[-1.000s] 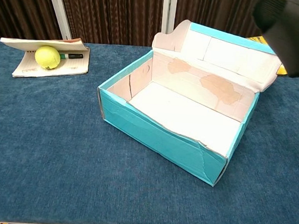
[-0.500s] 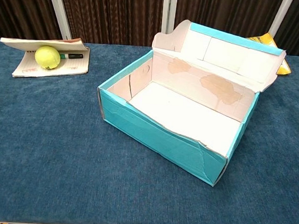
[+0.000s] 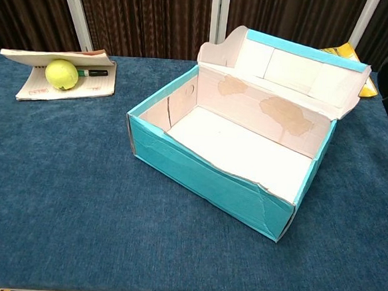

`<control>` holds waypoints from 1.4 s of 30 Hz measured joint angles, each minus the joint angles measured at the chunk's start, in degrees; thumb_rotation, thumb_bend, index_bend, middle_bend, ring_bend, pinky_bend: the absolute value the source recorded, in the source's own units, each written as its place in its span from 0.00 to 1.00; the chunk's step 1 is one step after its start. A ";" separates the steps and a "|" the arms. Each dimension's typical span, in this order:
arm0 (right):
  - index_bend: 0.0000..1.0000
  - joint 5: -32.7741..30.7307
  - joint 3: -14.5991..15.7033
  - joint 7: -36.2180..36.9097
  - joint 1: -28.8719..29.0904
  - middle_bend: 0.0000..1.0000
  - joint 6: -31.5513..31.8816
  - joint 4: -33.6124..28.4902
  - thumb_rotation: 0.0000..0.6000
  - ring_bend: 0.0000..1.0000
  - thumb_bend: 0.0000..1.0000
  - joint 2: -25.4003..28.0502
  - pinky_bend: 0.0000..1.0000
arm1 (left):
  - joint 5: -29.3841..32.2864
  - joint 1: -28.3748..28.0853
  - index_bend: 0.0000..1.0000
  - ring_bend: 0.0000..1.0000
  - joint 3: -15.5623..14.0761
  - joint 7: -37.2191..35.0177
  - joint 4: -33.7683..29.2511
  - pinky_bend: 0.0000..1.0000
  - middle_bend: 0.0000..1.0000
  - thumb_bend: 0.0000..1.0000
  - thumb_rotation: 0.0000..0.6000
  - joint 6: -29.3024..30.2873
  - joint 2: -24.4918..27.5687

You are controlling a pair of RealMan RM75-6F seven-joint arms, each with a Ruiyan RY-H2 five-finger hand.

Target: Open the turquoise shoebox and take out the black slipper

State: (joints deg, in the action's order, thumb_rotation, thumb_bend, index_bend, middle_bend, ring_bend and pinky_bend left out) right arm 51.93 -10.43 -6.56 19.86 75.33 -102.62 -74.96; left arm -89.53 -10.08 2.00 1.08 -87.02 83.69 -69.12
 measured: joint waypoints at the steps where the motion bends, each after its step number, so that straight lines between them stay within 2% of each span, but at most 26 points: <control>1: 0.75 -0.29 -0.43 -0.30 0.34 0.59 -0.33 0.40 1.00 0.46 0.40 -0.46 0.59 | 0.03 0.01 0.20 0.11 -0.04 0.00 0.04 0.32 0.19 0.07 1.00 -0.04 -0.01; 4: 0.74 -1.03 -1.52 -1.21 1.27 0.59 -1.28 1.62 1.00 0.46 0.40 -1.94 0.59 | 0.19 0.08 0.20 0.11 -0.12 -0.01 0.19 0.32 0.19 0.07 1.00 -0.13 0.05; 7: 0.66 -1.40 -1.98 -1.57 1.77 0.57 -2.40 2.12 1.00 0.42 0.36 -2.49 0.53 | 0.32 0.13 0.20 0.11 -0.14 -0.06 0.32 0.32 0.19 0.07 1.00 -0.12 0.10; 10: 0.45 -1.51 -2.16 -1.35 2.10 0.43 -4.16 2.09 1.00 0.26 0.24 -2.26 0.39 | 0.36 0.07 0.20 0.11 -0.16 -0.11 0.43 0.32 0.19 0.07 1.00 -0.27 0.02; 12: 0.29 -1.28 -2.23 -0.84 2.34 0.29 -5.80 1.97 1.00 0.11 0.16 -1.77 0.26 | 0.31 0.01 0.20 0.11 -0.19 -0.16 0.47 0.32 0.19 0.07 1.00 -0.36 -0.06; 15: 0.08 -0.07 -2.32 0.50 2.63 0.13 -7.71 1.87 1.00 0.00 0.11 -0.89 0.14 | 0.25 -0.04 0.20 0.11 -0.18 -0.16 0.49 0.32 0.19 0.07 1.00 -0.33 -0.18; 17: 0.02 0.97 -2.33 1.03 2.65 0.10 -7.96 1.89 1.00 0.00 0.10 -0.59 0.11 | 0.24 -0.04 0.20 0.11 -0.18 -0.10 0.42 0.32 0.19 0.07 1.00 -0.28 -0.17; 27: 0.00 6.24 -2.66 5.70 0.75 0.06 -5.67 2.11 1.00 0.00 0.09 0.53 0.05 | 0.20 -0.12 0.21 0.11 -0.26 0.01 0.34 0.32 0.19 0.07 1.00 -0.40 -0.22; 37: 0.00 12.49 -3.46 11.75 -1.63 0.06 -2.42 1.62 1.00 0.00 0.09 2.72 0.05 | 0.07 -0.25 0.21 0.11 -0.22 0.40 -0.02 0.32 0.19 0.07 1.00 -0.35 -0.10; 42: 0.00 16.48 -3.28 13.51 -2.23 0.05 -1.09 1.94 1.00 0.00 0.05 3.33 0.02 | 0.22 -0.33 0.21 0.11 -0.06 0.77 -0.21 0.32 0.19 0.07 1.00 -0.34 -0.07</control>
State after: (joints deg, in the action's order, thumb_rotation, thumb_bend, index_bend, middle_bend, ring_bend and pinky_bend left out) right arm 68.41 -13.70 6.94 17.63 74.24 -100.67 -71.64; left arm -89.31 -10.41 1.94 1.85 -87.22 83.35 -69.19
